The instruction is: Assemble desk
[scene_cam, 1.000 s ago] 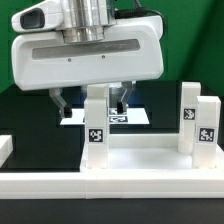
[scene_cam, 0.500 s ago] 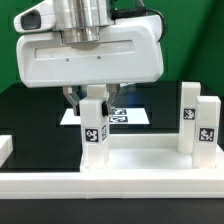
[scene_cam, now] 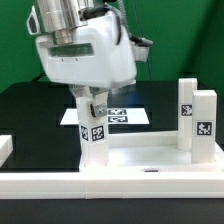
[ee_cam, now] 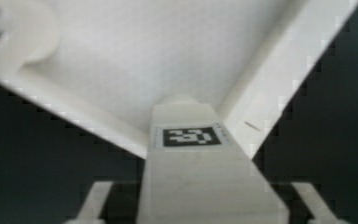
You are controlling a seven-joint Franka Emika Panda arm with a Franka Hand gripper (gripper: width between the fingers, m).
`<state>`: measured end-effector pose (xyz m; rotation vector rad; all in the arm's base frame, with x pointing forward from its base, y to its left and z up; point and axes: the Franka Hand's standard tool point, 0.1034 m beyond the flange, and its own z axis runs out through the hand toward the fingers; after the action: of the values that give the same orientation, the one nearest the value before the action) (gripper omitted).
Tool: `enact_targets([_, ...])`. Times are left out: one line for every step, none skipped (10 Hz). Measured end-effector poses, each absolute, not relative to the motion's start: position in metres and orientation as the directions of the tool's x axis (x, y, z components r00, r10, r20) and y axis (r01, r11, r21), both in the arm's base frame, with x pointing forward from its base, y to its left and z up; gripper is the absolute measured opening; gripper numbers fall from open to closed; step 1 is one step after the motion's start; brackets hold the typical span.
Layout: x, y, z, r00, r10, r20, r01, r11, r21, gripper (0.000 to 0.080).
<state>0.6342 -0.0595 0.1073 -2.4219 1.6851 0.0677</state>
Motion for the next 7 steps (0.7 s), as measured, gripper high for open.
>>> enact_targets([0.6338,-0.0570,0.1074,0.268,-0.950,-0.161,-0.961,-0.252,-0.110,0.0291])
enact_targets([0.6329,-0.0536,0.1069,0.234,-0.957,-0.174,-0.971,-0.220,-0.097,0.0291])
enact_targets([0.6327,-0.0537,0.1060,0.182,-0.967,-0.178,-0.982,-0.169,-0.088,0.0291])
enact_targets([0.6330,-0.0537,0.1060,0.150,-0.972,-0.180,-0.987,-0.137,-0.084,0.0291])
enact_targets([0.6332,-0.0531,0.1057,0.071,-0.980,-0.186,-0.996,-0.059,-0.070,0.0291])
enact_targets([0.6334,-0.0525,0.1055,0.010,-0.982,-0.190,-0.998,0.001,-0.059,0.0291])
enact_targets([0.6346,-0.0522,0.1057,-0.089,-0.975,-0.201,-0.994,0.101,-0.049,0.0291])
